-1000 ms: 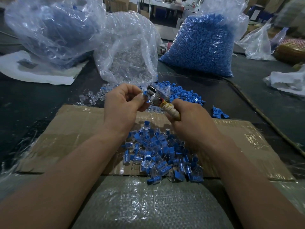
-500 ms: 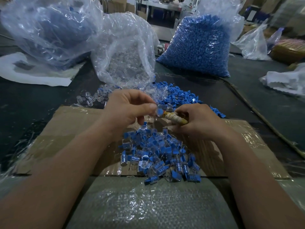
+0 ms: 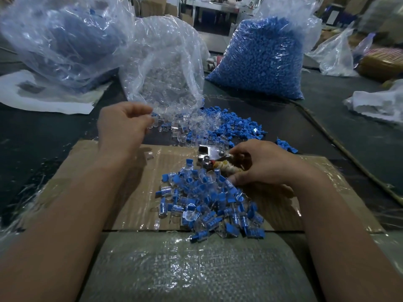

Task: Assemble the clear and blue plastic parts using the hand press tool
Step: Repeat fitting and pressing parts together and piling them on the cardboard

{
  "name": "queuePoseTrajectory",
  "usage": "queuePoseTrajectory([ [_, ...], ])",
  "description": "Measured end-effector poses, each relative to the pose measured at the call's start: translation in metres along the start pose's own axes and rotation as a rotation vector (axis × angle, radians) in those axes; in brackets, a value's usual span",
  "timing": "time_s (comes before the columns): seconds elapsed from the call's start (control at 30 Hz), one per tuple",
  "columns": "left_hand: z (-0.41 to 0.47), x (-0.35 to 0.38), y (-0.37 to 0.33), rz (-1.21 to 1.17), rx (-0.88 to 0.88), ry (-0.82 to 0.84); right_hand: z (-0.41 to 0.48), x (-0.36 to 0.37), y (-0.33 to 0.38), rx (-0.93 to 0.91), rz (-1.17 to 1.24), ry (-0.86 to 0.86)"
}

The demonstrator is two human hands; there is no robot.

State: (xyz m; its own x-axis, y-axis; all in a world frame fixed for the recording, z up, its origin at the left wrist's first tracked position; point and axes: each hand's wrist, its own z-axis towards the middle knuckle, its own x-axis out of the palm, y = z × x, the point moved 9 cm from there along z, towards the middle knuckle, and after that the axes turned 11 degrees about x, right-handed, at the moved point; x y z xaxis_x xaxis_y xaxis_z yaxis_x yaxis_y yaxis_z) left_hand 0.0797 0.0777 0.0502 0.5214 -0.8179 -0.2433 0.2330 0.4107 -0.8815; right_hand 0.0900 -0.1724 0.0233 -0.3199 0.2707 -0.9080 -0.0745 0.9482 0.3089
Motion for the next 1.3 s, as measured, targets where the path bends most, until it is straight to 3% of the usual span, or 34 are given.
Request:
queuePoseTrajectory([
  [0.2, 0.002, 0.007, 0.011, 0.384, 0.089, 0.091, 0.003, -0.004, -0.003, 0.003, 0.037, -0.035],
  [0.37, -0.001, 0.016, 0.022, 0.694, 0.047, 0.294, 0.005, -0.008, -0.004, -0.005, 0.074, -0.071],
  [0.77, -0.004, 0.024, 0.021, 0.708, 0.02, 0.342, 0.009, -0.045, -0.03, 0.132, 0.2, -0.474],
  [0.93, -0.003, 0.026, 0.023, 0.711, 0.04, 0.348, 0.022, -0.029, -0.011, 0.033, 0.151, -0.414],
  [1.13, -0.001, 0.022, 0.004, 0.458, 0.201, 0.197, 0.037, -0.014, -0.01, 0.044, 0.097, -0.332],
  [1.3, -0.011, 0.034, 0.005, -0.121, 0.0, 0.24, 0.037, -0.02, -0.009, 0.013, 0.134, -0.39],
])
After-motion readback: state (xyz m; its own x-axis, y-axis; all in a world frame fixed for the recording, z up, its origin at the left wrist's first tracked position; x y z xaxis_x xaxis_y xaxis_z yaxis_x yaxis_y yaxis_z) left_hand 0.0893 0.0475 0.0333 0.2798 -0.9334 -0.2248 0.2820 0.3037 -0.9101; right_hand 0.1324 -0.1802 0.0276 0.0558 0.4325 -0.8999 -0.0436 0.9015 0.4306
